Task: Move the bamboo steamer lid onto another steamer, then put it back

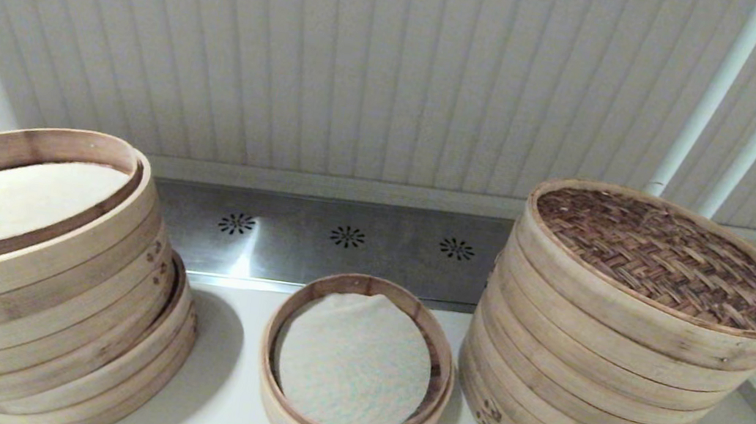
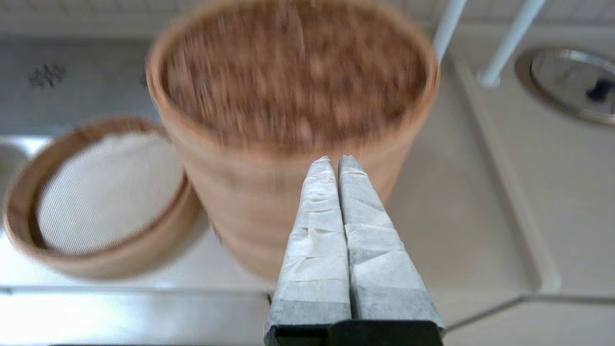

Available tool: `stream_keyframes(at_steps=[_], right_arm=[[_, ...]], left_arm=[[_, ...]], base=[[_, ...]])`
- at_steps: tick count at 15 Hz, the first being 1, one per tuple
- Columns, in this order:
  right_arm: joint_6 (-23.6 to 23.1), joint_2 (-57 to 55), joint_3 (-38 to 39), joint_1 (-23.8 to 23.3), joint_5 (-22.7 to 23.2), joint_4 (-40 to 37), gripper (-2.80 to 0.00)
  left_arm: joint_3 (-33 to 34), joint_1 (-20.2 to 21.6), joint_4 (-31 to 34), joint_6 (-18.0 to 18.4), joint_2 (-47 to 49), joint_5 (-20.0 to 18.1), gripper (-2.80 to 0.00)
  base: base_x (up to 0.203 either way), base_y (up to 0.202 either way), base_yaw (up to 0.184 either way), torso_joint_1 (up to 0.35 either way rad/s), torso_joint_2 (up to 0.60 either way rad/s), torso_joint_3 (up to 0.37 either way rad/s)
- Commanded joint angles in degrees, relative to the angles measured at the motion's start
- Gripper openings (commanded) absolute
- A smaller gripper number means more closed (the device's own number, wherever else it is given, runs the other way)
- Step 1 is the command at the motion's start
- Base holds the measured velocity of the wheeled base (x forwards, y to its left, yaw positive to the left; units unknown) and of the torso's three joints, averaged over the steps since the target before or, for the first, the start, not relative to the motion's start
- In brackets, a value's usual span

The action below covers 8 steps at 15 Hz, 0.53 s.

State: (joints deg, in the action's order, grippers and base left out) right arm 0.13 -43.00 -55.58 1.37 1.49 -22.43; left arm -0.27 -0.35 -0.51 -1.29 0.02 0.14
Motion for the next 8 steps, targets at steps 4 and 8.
stream_keyframes(at_steps=[4,8], right_arm=[[0.0,12.9,15.5,-0.6,-0.4,1.0,-2.80],[0.2,19.6,26.4,-0.8,-0.7,2.7,-2.80]], left_arm=[[0.0,0.0,0.0,0.0,0.1,0.0,-2.80],[0.0,0.0,0.0,0.0,0.1,0.0,-2.80]], base=[[0.000,0.000,0.000,0.000,0.00,0.000],[0.000,0.000,0.000,0.000,0.00,0.000]])
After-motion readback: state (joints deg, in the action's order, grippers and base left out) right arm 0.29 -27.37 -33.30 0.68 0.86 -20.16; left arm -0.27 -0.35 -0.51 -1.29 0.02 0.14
